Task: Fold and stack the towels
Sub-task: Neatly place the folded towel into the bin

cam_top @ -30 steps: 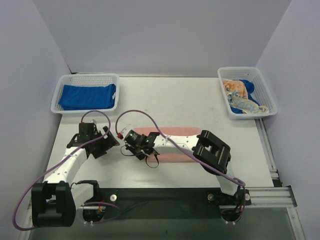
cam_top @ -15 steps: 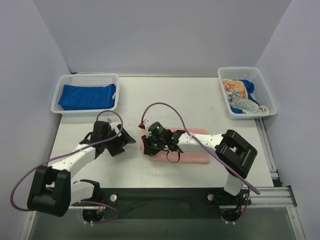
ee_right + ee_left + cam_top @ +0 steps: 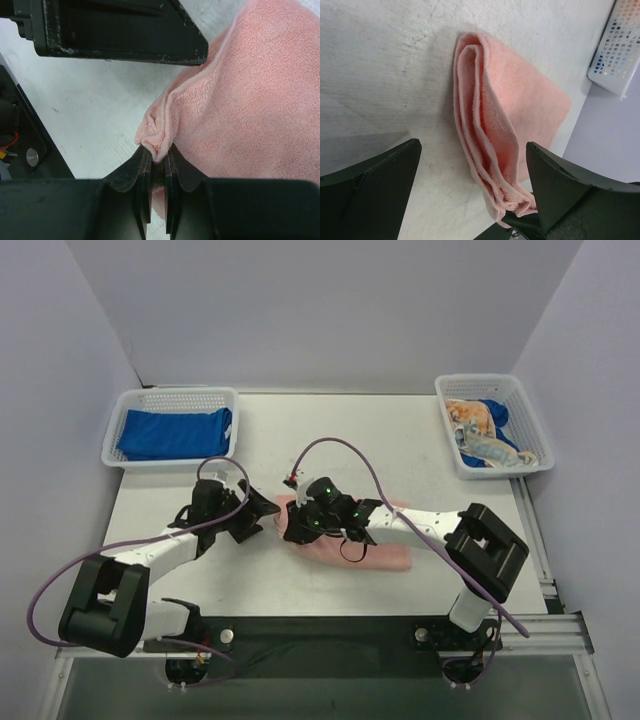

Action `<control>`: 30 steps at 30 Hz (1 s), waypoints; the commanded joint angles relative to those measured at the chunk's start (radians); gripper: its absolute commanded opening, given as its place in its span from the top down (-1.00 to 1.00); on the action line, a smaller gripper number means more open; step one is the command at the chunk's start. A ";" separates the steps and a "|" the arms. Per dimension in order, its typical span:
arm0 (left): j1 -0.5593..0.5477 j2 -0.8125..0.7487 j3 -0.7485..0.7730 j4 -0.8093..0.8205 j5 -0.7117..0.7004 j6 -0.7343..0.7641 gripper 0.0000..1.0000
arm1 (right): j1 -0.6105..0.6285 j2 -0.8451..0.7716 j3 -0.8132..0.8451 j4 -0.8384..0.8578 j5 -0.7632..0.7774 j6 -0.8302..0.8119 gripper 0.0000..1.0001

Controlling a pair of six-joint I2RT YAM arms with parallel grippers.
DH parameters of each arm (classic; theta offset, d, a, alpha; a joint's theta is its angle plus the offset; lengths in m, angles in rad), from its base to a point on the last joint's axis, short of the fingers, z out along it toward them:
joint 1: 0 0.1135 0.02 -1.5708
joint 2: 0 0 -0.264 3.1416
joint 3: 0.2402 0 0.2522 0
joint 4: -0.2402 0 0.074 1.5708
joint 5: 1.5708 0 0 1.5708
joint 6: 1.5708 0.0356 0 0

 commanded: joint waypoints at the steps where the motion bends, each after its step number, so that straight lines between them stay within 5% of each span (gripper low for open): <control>1: -0.016 0.010 0.023 0.105 0.017 -0.032 -0.95 | 0.002 -0.045 -0.011 0.021 -0.019 -0.009 1.00; 30: -0.148 0.196 0.034 0.110 -0.110 -0.189 -0.93 | 0.022 -0.057 -0.002 -0.033 0.013 -0.071 1.00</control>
